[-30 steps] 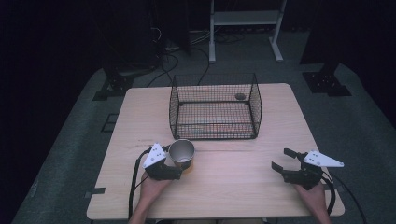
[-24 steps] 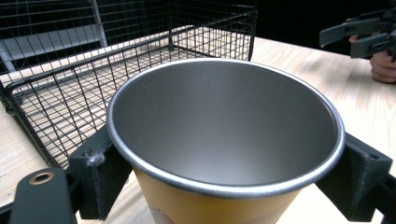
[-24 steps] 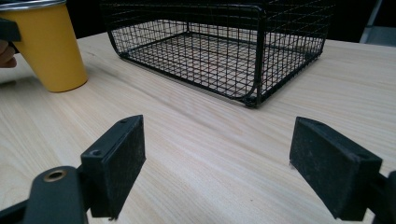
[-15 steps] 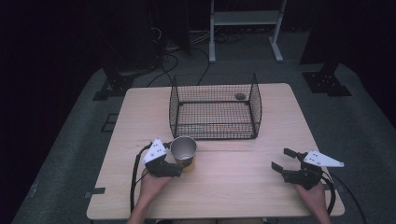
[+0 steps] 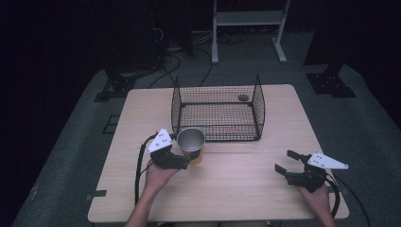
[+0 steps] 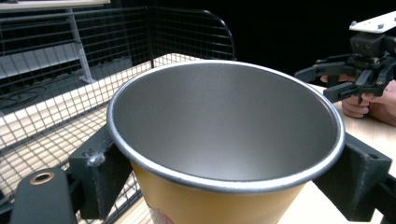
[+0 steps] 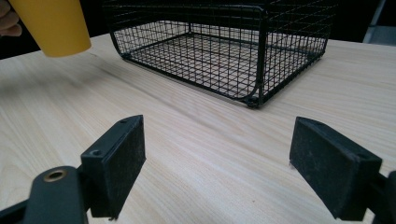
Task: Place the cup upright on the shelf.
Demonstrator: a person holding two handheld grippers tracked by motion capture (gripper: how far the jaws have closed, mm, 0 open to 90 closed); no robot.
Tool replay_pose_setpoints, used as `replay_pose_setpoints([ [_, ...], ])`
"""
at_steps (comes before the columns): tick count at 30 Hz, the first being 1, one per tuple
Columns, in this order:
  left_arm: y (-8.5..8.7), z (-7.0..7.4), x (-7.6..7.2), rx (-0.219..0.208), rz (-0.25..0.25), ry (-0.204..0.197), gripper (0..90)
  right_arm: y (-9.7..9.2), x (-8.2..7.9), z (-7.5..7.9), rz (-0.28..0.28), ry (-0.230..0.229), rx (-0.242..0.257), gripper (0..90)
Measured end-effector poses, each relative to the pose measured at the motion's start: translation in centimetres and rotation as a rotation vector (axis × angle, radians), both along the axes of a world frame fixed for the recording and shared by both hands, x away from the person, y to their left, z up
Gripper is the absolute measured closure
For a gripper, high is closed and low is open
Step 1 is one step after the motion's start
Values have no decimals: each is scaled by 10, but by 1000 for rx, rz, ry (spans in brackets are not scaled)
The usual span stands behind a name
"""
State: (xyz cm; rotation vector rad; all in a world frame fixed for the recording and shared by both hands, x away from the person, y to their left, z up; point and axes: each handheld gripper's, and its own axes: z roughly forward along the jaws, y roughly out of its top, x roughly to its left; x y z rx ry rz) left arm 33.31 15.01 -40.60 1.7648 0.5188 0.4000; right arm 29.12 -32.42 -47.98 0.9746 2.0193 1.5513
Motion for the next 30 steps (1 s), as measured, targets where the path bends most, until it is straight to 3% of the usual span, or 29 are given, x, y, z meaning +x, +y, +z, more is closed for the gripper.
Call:
replay_pose_setpoints([
  [12, -15, 27, 15, -4, -50, -18, 134, 0, 0, 0, 5, 1, 4, 172],
  [30, -29, 51, 45, 16, -67, -15, 134, -1, 0, 0, 8, -1, 9, 172],
])
